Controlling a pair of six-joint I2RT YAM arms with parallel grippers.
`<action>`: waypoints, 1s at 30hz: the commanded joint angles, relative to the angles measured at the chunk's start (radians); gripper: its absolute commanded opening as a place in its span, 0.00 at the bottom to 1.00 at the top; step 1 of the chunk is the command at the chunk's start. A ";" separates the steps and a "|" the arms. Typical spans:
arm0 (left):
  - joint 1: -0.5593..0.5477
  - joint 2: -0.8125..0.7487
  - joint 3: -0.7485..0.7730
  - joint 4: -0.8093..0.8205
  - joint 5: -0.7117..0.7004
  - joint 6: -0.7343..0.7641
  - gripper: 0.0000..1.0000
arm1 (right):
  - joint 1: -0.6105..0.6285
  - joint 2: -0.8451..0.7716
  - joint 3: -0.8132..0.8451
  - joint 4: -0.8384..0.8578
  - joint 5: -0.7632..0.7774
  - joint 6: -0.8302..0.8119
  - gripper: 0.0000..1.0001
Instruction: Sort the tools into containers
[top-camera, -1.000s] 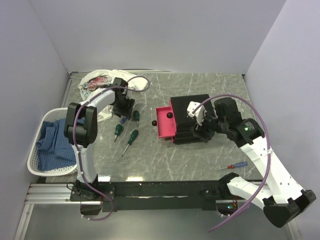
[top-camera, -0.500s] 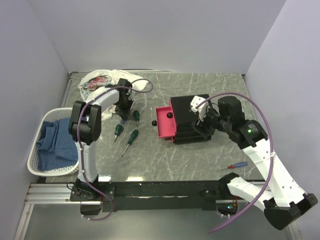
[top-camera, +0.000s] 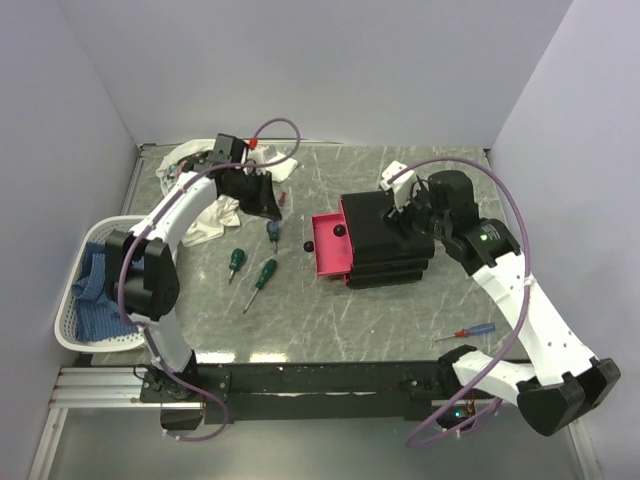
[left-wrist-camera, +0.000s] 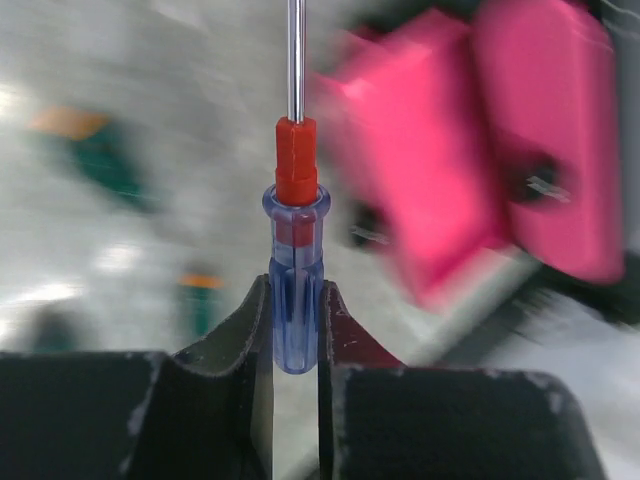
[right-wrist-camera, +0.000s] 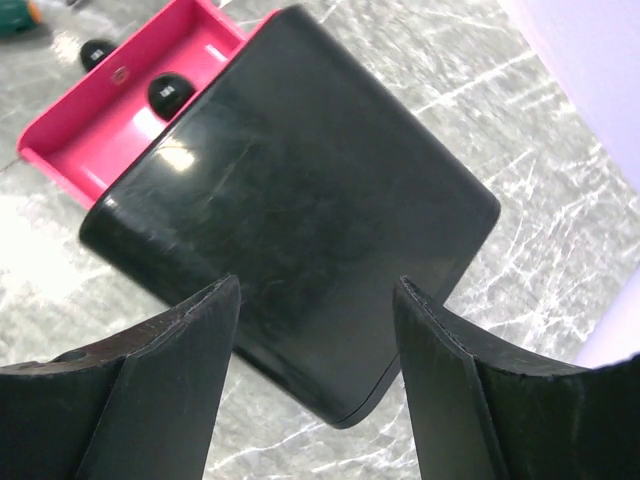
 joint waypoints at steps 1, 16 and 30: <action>-0.048 -0.038 -0.101 0.106 0.354 -0.233 0.01 | -0.034 0.029 0.074 0.053 0.037 0.055 0.70; -0.179 -0.044 -0.182 0.229 0.450 -0.433 0.01 | -0.091 0.097 0.110 0.057 0.089 0.072 0.70; -0.179 0.005 -0.197 0.268 0.439 -0.499 0.01 | -0.093 0.031 0.058 0.065 0.083 0.081 0.70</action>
